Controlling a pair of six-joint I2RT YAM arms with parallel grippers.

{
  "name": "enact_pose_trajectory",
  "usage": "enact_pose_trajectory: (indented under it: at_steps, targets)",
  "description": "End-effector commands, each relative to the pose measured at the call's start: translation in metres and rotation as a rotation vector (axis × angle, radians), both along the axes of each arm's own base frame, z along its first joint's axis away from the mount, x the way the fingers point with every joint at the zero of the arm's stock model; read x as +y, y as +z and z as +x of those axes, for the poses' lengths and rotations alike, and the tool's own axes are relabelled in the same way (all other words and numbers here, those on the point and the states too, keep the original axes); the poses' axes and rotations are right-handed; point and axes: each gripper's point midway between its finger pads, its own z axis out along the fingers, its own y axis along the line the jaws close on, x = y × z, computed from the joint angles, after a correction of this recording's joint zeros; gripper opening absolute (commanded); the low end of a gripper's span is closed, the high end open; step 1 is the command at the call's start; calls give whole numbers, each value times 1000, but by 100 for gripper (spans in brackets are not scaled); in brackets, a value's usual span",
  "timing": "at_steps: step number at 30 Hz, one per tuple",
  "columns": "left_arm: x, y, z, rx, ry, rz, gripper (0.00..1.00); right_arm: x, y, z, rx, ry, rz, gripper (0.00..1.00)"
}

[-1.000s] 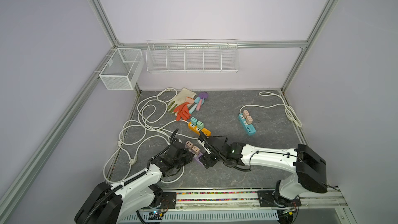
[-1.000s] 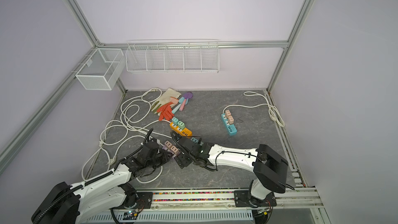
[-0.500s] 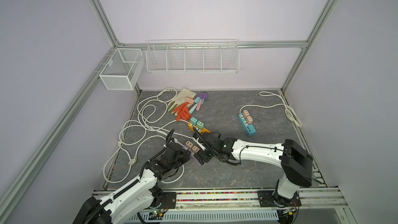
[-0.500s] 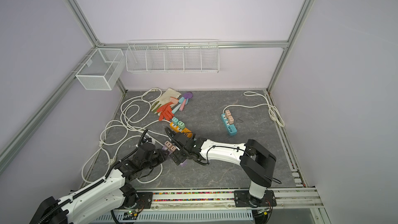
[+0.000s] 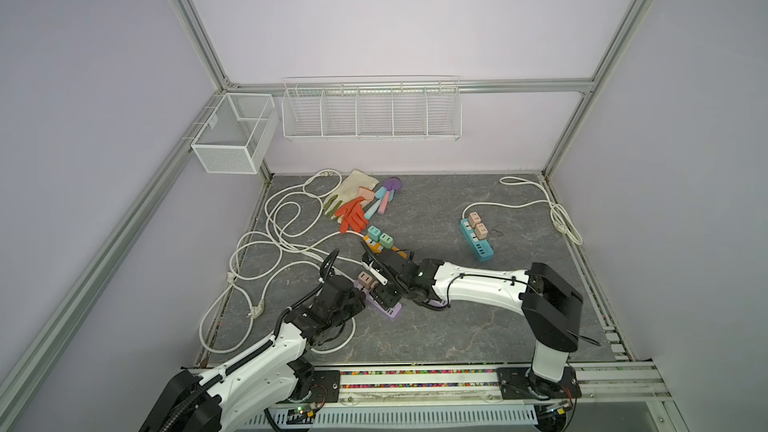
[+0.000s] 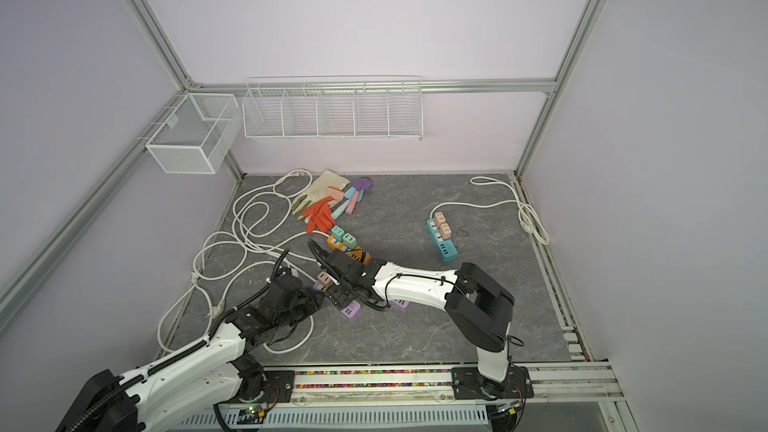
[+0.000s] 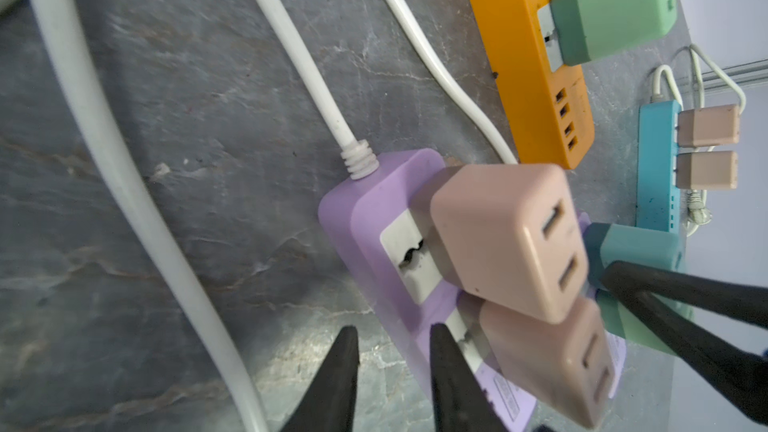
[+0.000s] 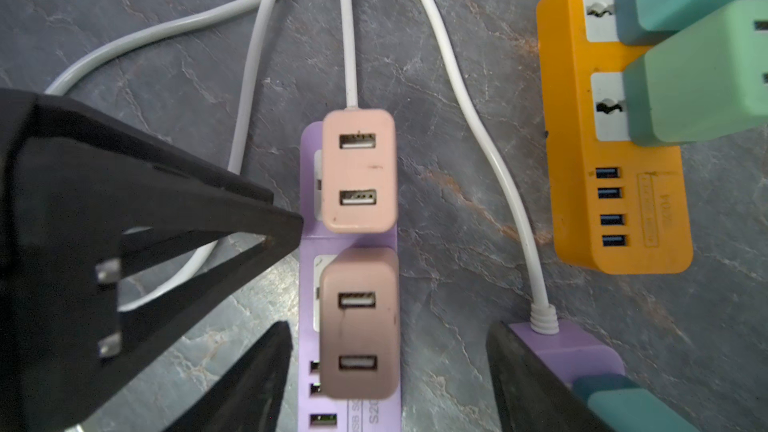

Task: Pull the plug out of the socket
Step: 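Press the left gripper on the purple strip while the right grips the pink plug, then pull the pink plug out of the purple strip with the right gripper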

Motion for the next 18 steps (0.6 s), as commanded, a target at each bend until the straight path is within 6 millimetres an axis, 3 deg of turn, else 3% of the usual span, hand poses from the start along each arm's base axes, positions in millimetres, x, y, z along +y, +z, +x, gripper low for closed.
enact_pose_trajectory:
  at_steps: [1,18]
  targets:
    - [-7,7,9,-25,13,-27,32,0,-5,5,-2,16,-33,71]
    - [-12,-6,10,2,7,-41,32,9,-23,4,31,54,-52,43]
